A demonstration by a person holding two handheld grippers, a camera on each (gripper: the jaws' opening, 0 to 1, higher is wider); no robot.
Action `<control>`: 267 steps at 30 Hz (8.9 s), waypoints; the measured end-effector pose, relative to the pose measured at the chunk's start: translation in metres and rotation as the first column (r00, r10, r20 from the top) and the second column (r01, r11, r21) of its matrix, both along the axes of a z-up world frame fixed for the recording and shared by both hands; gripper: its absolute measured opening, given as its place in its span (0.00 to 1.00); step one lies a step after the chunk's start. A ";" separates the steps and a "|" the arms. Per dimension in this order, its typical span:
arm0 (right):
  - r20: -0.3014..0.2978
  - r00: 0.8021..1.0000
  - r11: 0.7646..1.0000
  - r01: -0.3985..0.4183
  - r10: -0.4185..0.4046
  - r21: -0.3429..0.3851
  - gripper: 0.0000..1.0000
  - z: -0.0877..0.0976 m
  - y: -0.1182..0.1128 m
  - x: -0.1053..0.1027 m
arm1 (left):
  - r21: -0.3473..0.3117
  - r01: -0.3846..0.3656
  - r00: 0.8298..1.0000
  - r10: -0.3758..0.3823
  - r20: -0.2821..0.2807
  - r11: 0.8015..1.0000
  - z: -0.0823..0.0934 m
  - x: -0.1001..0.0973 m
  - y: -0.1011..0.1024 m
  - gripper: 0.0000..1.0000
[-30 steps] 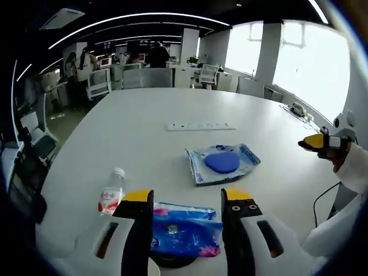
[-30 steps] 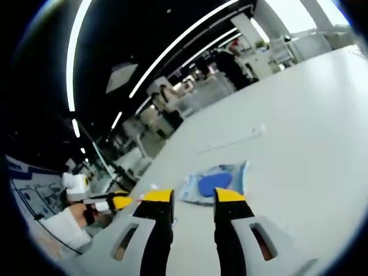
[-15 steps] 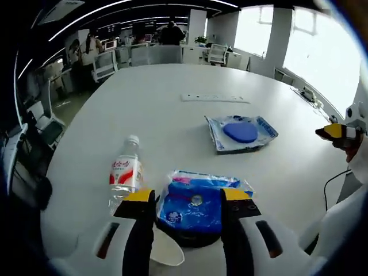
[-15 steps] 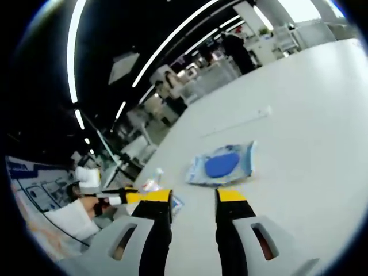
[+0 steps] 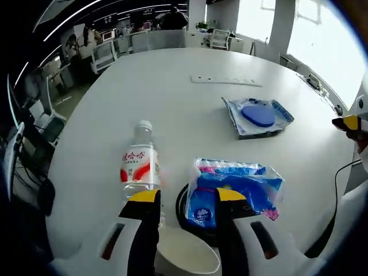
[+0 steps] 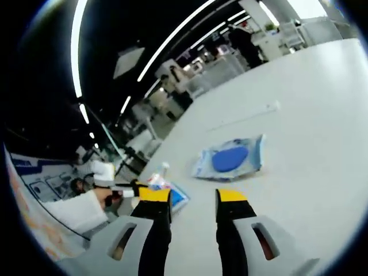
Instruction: Arrange the tabletop items into an orderly group along one side of the table until the central work area is clear of visible clutter.
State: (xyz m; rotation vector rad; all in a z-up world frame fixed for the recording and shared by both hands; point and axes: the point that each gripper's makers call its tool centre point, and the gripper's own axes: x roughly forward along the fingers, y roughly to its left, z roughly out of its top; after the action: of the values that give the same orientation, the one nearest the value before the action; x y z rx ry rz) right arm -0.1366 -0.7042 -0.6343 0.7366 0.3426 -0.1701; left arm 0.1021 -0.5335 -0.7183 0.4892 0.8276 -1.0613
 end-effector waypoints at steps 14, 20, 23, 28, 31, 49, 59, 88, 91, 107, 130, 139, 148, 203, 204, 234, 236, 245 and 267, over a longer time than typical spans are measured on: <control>-0.017 1.000 1.000 -0.010 0.011 0.024 0.28 -0.006 0.004 -0.001 | 0.034 0.067 0.997 -0.066 -0.040 0.997 -0.018 -0.010 -0.014 0.08; -0.038 0.999 0.998 -0.031 0.033 0.055 0.29 -0.016 0.012 -0.001 | 0.013 0.067 0.996 -0.066 -0.053 0.998 -0.017 -0.017 -0.016 0.00; -0.052 0.998 0.995 -0.040 0.045 0.088 0.33 -0.023 0.018 0.002 | -0.009 0.057 0.996 -0.058 -0.070 0.998 -0.015 -0.022 -0.017 0.00; -0.112 0.988 0.989 -0.094 0.107 0.118 0.44 -0.042 0.037 0.011 | -0.037 0.060 0.995 -0.063 -0.080 0.998 -0.011 -0.032 -0.019 0.00; -0.132 0.981 0.981 -0.119 0.140 0.155 0.45 -0.050 0.050 0.022 | -0.070 0.036 0.994 -0.043 -0.102 0.997 -0.007 -0.038 -0.020 0.00; -0.112 0.965 0.962 -0.215 0.236 0.169 0.31 -0.049 0.077 0.051 | -0.171 0.058 0.985 -0.085 -0.151 0.984 0.015 -0.087 -0.043 0.00; -0.142 0.984 0.980 -0.076 0.103 0.186 0.00 -0.056 0.047 0.017 | -0.219 0.097 0.973 -0.139 -0.186 0.971 0.017 -0.120 -0.063 0.00; -0.156 0.967 0.940 0.236 -0.201 0.247 0.00 -0.057 -0.042 -0.081 | -0.175 0.486 0.853 -0.508 -0.117 0.856 0.035 -0.213 -0.172 0.00; -0.160 0.961 0.936 0.260 -0.226 0.239 0.00 -0.056 -0.058 -0.089 | -0.180 0.502 0.841 -0.526 -0.125 0.846 0.035 -0.223 -0.185 0.00; -0.178 0.949 0.936 0.293 -0.260 0.194 0.00 -0.053 -0.118 -0.097 | -0.195 0.493 0.841 -0.522 -0.143 0.848 0.043 -0.231 -0.244 0.00; -0.189 0.950 0.926 0.291 -0.249 0.239 0.00 -0.084 -0.170 -0.074 | -0.150 0.414 0.856 -0.440 -0.273 0.898 0.011 -0.223 -0.286 0.18; -0.195 0.954 0.920 0.274 -0.226 0.278 0.00 -0.107 -0.180 -0.072 | -0.128 0.441 0.852 -0.459 -0.251 0.888 0.007 -0.226 -0.284 0.30; -0.199 0.955 0.911 0.276 -0.222 0.307 0.00 -0.120 -0.184 -0.067 | -0.223 0.365 0.862 -0.418 -0.286 0.904 0.033 -0.218 -0.273 0.30; -0.104 0.957 0.962 0.273 -0.270 0.017 0.61 -0.038 -0.051 -0.125 | -0.310 0.021 0.965 -0.100 -0.242 0.950 0.053 -0.124 -0.092 0.58; -0.117 0.958 0.964 0.265 -0.261 0.021 0.62 -0.041 -0.050 -0.125 | -0.309 0.012 0.966 -0.091 -0.242 0.951 0.053 -0.122 -0.092 0.58; -0.137 0.972 0.974 0.203 -0.188 0.104 0.63 -0.045 -0.042 -0.114 | -0.314 -0.122 0.964 0.036 -0.265 0.942 0.054 -0.108 -0.063 0.58; -0.136 0.974 0.975 0.198 -0.183 0.105 0.63 -0.045 -0.042 -0.110 | -0.311 -0.120 0.964 0.036 -0.262 0.943 0.054 -0.106 -0.063 0.58; -0.150 0.976 0.975 0.179 -0.158 0.134 0.62 -0.052 -0.033 -0.104 | -0.312 -0.125 0.964 0.041 -0.262 0.942 0.053 -0.101 -0.062 0.58; -0.205 0.973 0.974 0.147 -0.111 0.173 0.59 -0.063 -0.009 -0.103 | -0.309 -0.220 0.955 0.140 -0.261 0.925 0.049 -0.078 -0.012 0.57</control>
State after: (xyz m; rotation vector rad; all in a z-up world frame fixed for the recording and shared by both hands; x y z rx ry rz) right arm -0.2397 -0.7136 -0.6972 0.9321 0.5016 -0.3385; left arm 0.0238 -0.5452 -0.6692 -0.0041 0.8589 -1.0722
